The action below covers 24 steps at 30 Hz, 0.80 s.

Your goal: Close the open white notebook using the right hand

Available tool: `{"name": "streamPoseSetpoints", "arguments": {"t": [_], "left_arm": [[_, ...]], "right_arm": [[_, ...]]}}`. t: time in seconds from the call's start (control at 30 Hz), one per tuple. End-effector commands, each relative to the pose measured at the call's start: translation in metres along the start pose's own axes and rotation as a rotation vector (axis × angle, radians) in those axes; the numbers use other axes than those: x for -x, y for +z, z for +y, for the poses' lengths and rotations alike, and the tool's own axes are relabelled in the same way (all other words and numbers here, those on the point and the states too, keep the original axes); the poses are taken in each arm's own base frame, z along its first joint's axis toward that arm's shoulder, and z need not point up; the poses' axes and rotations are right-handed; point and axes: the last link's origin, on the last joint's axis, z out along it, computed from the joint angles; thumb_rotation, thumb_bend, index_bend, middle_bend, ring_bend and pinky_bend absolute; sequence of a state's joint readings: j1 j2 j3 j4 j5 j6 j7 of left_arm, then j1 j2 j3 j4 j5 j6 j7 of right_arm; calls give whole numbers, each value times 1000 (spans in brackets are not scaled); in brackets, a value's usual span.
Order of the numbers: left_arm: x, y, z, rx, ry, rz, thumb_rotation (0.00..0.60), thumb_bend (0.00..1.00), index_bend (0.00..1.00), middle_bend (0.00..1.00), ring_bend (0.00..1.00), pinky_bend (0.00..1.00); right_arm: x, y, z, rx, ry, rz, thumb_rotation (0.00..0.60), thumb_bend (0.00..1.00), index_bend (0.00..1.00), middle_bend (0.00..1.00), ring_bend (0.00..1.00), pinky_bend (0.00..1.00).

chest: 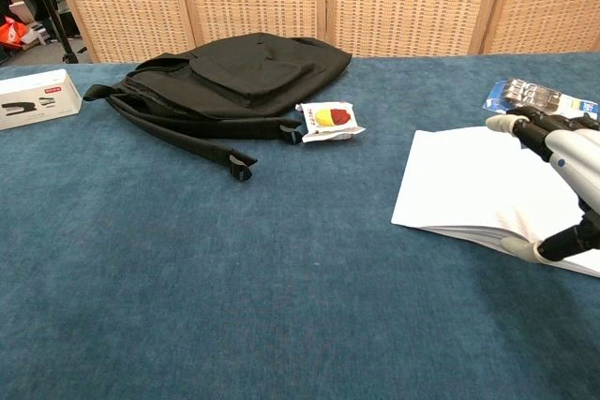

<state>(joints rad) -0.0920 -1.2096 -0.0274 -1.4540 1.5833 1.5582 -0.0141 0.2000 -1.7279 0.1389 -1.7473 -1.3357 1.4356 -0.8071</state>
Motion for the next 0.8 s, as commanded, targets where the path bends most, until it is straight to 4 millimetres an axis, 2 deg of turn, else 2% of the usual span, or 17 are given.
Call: {"name": "streamPoseSetpoints", "arguments": {"t": [0.03, 0.8], "left_arm": [[0, 0, 0, 0, -1, 1, 553, 67, 0, 0, 0, 0], [-1, 0, -1, -6, -7, 5, 552, 67, 0, 0, 0, 0]], "right_arm": [[2, 5, -2, -2, 8, 0, 600, 258, 0, 0, 0, 0], [17, 25, -9, 1, 20, -5, 600, 260, 0, 0, 0, 0]]}}
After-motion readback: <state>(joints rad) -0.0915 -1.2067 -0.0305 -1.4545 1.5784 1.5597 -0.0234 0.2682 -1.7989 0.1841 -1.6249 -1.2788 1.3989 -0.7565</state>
